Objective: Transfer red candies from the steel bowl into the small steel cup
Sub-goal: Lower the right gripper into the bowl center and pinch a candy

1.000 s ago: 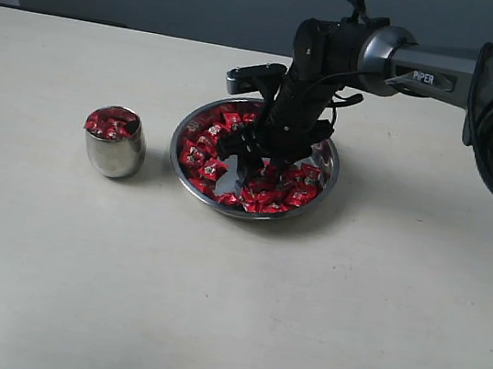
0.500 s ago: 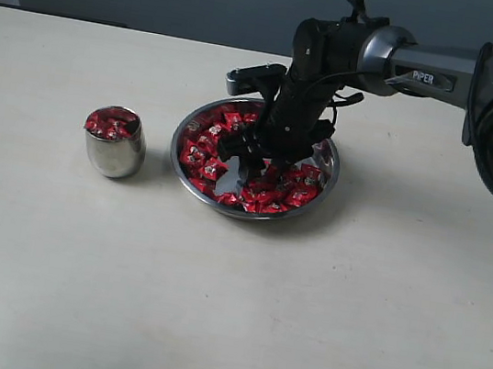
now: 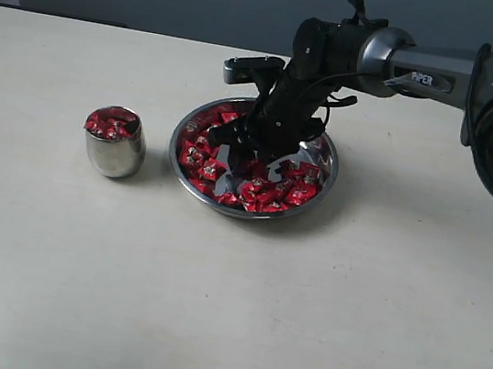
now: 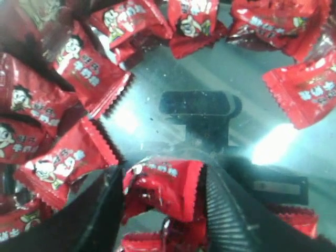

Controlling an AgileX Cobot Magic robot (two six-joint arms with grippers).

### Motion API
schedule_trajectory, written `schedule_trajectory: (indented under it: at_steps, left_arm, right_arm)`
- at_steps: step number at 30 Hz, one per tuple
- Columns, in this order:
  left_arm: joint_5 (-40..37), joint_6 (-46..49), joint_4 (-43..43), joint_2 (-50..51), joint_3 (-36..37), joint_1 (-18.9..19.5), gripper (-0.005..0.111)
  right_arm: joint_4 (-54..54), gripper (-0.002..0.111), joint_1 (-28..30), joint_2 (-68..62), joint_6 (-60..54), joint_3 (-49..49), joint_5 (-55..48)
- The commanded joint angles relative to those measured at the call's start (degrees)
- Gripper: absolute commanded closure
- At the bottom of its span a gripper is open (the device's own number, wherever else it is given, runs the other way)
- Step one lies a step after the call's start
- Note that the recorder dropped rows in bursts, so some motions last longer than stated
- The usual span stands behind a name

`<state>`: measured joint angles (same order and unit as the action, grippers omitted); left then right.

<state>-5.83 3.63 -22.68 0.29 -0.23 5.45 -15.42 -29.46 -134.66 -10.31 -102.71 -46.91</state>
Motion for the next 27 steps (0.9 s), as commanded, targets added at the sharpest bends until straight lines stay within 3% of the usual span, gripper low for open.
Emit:
schedule_trajectory:
  at_steps: [1, 4, 16, 17, 20, 21, 27]
  left_arm:
    - [0.25, -0.03, -0.59, -0.29, 0.23, 0.08, 0.106]
    - [0.25, -0.03, -0.59, -0.29, 0.23, 0.08, 0.106]
    - [0.25, -0.03, -0.59, -0.29, 0.23, 0.08, 0.106]
    - [0.25, -0.03, -0.59, -0.29, 0.23, 0.08, 0.106]
    - [0.25, -0.03, -0.59, -0.29, 0.23, 0.08, 0.106]
    - [0.25, -0.03, -0.59, -0.29, 0.23, 0.08, 0.106]
    - [0.25, -0.03, -0.59, -0.29, 0.23, 0.08, 0.106]
  right_arm:
    - [-0.29, 0.09, 0.24, -0.19, -0.17, 0.11, 0.69]
    - [-0.29, 0.108, 0.24, -0.19, -0.17, 0.11, 0.69]
    - [-0.29, 0.109, 0.24, 1.57, -1.09, 0.11, 2.97]
    - [-0.29, 0.106, 0.24, 1.79, -3.09, 0.11, 2.44]
    - [-0.29, 0.072, 0.24, 1.71, -4.75, 0.11, 1.37]
    - [-0.29, 0.066, 0.24, 1.71, -4.75, 0.11, 1.37]
    - [1.68, 0.077, 0.24, 1.71, -4.64, 0.11, -0.17]
